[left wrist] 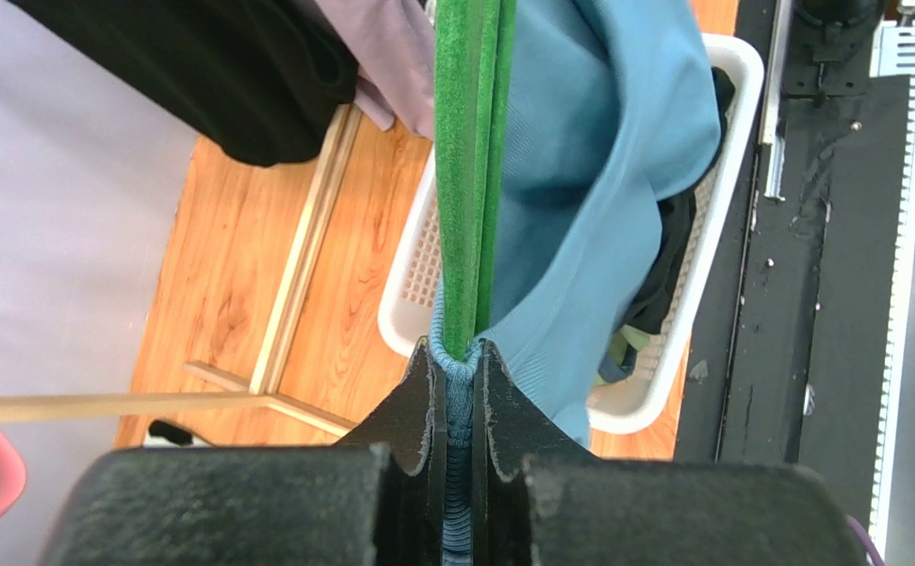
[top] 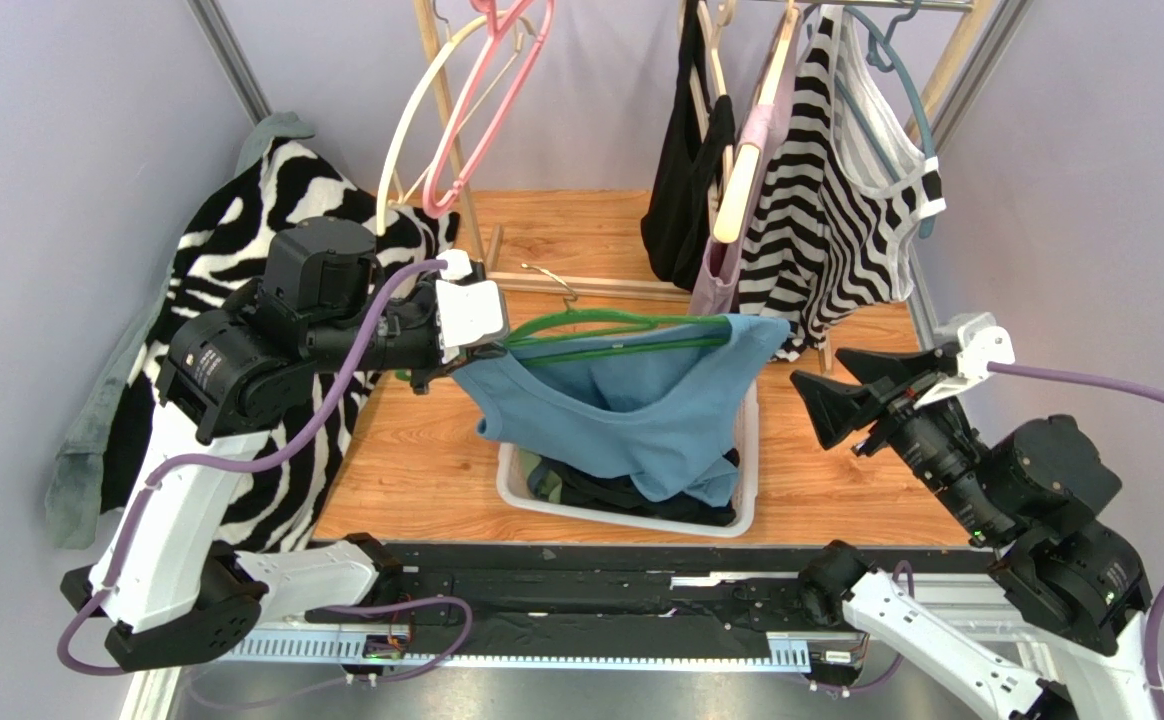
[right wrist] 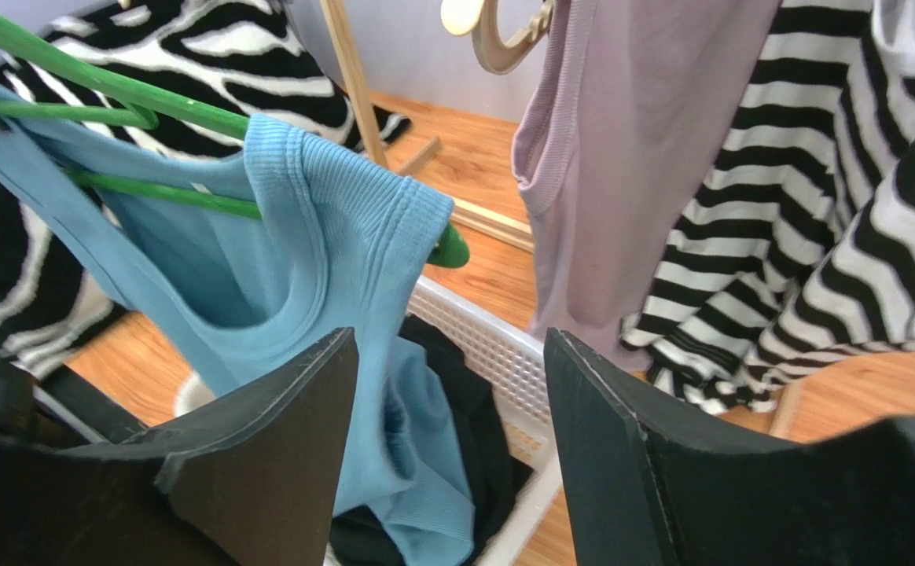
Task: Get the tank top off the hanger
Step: Place the tank top in the bin.
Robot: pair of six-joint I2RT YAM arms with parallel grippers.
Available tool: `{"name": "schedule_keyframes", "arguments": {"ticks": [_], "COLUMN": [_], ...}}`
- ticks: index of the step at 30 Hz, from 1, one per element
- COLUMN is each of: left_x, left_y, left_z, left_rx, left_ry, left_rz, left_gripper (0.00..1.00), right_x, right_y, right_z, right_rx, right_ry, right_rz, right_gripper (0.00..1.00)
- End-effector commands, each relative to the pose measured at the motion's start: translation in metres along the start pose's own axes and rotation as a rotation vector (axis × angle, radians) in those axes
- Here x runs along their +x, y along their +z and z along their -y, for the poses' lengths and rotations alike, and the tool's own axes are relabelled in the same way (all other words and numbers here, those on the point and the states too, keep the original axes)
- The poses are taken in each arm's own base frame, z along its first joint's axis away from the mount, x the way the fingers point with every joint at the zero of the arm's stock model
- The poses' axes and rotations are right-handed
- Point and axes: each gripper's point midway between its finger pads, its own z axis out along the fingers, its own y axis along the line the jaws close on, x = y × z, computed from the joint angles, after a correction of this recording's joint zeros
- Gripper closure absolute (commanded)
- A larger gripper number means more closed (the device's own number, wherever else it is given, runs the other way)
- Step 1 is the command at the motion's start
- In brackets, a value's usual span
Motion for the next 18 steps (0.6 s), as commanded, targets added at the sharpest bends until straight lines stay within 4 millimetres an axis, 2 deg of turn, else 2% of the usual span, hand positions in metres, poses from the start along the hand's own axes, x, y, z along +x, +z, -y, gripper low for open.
{"name": "schedule_keyframes", "arguments": {"ticks": [1, 2, 6, 10, 12, 18], "left_x": [-0.021, -0.022, -0.025, -0.021, -0.021, -0.021], "left_y": [-0.004, -0.005, -0.009, -0.011, -0.012, -0.013], "left_z": [-0.009, -0.008, -0.005, -0.003, -0.002, 0.000], "left_rx": [-0.048, -0.048, -0.042, -0.040, -0.040, -0.038], "left_ry": [0.003, 0.004, 0.008, 0.011, 0.015, 0.020], "left_rz": [0.079, 0.084, 0.096, 0.088, 0.088, 0.093], "left_gripper": [1.00, 1.00, 1.00, 1.00, 1.00, 1.00], "right_x": [0.010, 0.022, 0.036, 0.028, 0.022, 0.014], "right_y": [0.009, 0.014, 0.030, 0.038, 0.038, 0.044], "right_z": [-0.010, -0.013, -0.032, -0.037, -0.045, -0.052], "right_rx": [-0.020, -0.032, -0.118, -0.140, -0.186, -0.219], "right_ry": [0.155, 0.185, 0.239, 0.261, 0.272, 0.311], "right_rz": [0.015, -0.013, -0.023, 0.020, 0.038, 0.063], "right_gripper": [0.42, 0.45, 0.51, 0.60, 0.63, 0.69]}}
